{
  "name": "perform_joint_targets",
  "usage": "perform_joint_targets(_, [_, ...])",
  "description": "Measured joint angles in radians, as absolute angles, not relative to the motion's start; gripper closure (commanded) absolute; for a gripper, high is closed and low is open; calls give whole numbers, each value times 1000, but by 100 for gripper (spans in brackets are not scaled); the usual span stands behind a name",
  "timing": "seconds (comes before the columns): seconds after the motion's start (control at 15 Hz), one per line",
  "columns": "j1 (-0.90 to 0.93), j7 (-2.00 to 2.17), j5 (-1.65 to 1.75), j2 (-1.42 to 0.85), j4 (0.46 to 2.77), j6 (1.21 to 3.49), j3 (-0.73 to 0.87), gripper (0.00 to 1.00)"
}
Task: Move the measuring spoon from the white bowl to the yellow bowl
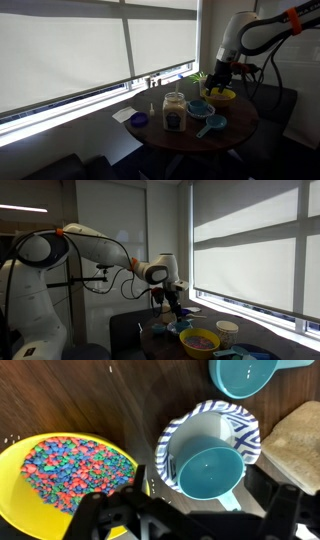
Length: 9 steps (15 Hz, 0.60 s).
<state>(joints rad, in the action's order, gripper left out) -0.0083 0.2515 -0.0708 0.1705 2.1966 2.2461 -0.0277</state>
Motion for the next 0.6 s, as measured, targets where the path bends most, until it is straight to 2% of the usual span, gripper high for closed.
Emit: perform_joint_targets(0.6, [-11, 303, -181, 115, 2182, 2273, -14, 0])
